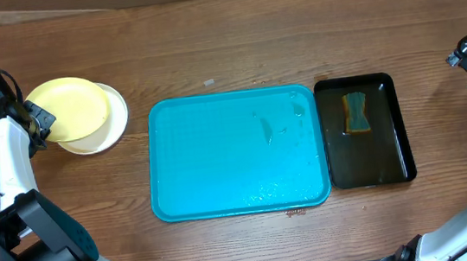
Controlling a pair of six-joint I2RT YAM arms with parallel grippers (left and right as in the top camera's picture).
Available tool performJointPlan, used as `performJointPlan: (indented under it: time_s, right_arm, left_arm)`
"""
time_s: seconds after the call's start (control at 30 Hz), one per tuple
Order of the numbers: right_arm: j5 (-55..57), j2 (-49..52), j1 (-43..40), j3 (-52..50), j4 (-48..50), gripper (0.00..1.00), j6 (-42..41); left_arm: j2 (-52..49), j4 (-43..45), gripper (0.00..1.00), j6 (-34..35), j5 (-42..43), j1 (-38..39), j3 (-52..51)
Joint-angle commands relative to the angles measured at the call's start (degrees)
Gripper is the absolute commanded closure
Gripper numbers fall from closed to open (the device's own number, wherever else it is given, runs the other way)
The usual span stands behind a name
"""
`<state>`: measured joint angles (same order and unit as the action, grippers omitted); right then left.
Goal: Clean dirty plates on tray and stack at the side
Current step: 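Carry the yellow plate left and set it on the white plates, then release the yellow plate and hold the left gripper above the stack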
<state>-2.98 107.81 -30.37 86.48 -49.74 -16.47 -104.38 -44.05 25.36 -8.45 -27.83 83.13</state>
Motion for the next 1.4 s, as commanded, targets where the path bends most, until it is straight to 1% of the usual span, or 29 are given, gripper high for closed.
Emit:
performJointPlan:
  time_s: [0.0,0.17,0.23,0.3,0.4,0.47,0.6,0.67,0.73,1.0,1.03,1.07,1.1,1.37]
  right_arm:
    - [-0.1,-0.2,-0.1,0.9,0.2,0.00,-0.3]
    - [-0.1,-0.2,-0.1,0.9,0.2,0.00,-0.3]
    - [-0.1,-0.2,-0.1,0.9,0.2,0.00,-0.3]
    - [-0.1,-0.2,-0.1,0.9,0.2,0.00,-0.3]
    - [-0.1,-0.2,-0.1,0.9,0.2,0.00,-0.3]
    - [-0.1,-0.2,-0.1,0.9,0.2,0.00,-0.3]
    - [-0.1,-0.2,-0.1,0.9,0.2,0.00,-0.3]
    - [-0.1,-0.2,-0.1,0.9,0.2,0.00,-0.3]
    - [-0.1,-0.2,-0.1,0.9,0.2,0.00,-0.3]
    - [-0.1,-0.2,-0.1,0.9,0.2,0.00,-0.3]
    - [-0.1,-0.2,-0.1,0.9,0.2,0.00,-0.3]
    - [-0.1,-0.2,-0.1,0.9,0.2,0.00,-0.3]
    - [-0.1,-0.2,-0.1,0.9,0.2,0.00,-0.3]
    - [-0.1,-0.2,-0.1,0.9,0.2,0.00,-0.3]
  left_arm:
    - [0.6,0.3,0.96,0.4,-0.5,0.3,-0.9]
    - [0.6,0.5,0.95,0.4,1.6,0.5,-0.9]
    - [0.6,0.6,0.92,0.4,2.2,0.5,-0.9]
    - [0.6,0.7,0.81,0.4,2.5,0.5,-0.9]
    - [0.6,0.7,0.43,0.4,2.5,0.5,-0.9]
    - [0.6,0.7,0.32,0.3,4.0,0.5,-0.9]
    - [0.6,1.9,0.25,-3.4,13.6,0.7,-0.9]
    - [0.6,2.6,0.24,-3.8,17.2,1.2,-0.9]
    - [0.6,2.8,0.23,-3.8,18.8,1.7,-0.9]
    - [0.6,2.6,0.17,-3.8,19.1,7.2,-0.9]
    - [0.6,2.6,0.12,-3.8,19.1,8.4,-0.9]
    - [0.6,2.6,0.03,-3.7,19.0,9.3,-0.9]
    - [0.6,2.6,0.00,-3.7,19.0,10.4,-0.9]
    - [0.6,2.5,0.00,-3.7,19.0,17.5,-0.9]
